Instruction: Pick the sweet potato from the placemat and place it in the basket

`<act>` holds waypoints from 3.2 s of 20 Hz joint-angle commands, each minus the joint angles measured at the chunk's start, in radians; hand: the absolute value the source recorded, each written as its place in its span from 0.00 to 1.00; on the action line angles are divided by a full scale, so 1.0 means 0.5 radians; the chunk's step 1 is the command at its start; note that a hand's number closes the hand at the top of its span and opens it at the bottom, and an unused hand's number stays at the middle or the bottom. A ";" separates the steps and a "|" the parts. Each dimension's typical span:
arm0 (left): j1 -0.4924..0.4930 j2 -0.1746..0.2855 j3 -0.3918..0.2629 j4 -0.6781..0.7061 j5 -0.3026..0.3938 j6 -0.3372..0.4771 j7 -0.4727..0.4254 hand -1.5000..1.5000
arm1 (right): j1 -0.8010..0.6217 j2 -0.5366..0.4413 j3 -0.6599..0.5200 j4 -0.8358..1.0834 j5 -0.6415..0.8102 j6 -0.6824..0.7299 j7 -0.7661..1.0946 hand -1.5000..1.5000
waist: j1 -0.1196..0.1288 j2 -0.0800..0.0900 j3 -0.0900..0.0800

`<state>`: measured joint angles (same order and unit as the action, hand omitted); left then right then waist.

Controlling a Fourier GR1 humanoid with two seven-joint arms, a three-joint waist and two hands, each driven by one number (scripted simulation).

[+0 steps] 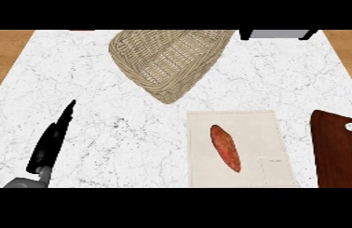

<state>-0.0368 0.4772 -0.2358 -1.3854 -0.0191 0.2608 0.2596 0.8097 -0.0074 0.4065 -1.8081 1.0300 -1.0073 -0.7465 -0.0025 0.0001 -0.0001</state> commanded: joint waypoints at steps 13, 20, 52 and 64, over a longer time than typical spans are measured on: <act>-0.106 -0.158 0.157 0.099 -0.178 -0.108 0.008 0.50 | -0.349 0.013 0.023 0.215 0.406 0.079 0.567 0.00 | -0.005 0.001 0.000; 0.016 -0.121 0.243 0.016 -0.156 -0.219 -0.023 0.50 | -0.718 0.012 -0.044 0.428 0.519 0.160 0.876 0.00 | 0.010 0.000 0.000; 0.020 -0.230 0.277 0.032 -0.265 -0.264 -0.060 0.50 | -1.259 0.006 -0.144 0.913 0.606 0.379 1.246 1.00 | 0.015 0.001 0.001; -0.032 -0.295 0.349 0.069 -0.324 -0.245 -0.050 0.50 | -1.439 -0.020 0.000 1.169 0.538 0.458 1.091 1.00 | 0.005 0.000 0.000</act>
<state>-0.0449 0.3560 -0.0677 -1.3649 -0.1610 0.1160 0.2391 0.0972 -0.0483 0.3880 -1.2776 1.2707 -0.8172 -0.2077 -0.0042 -0.0144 -0.0146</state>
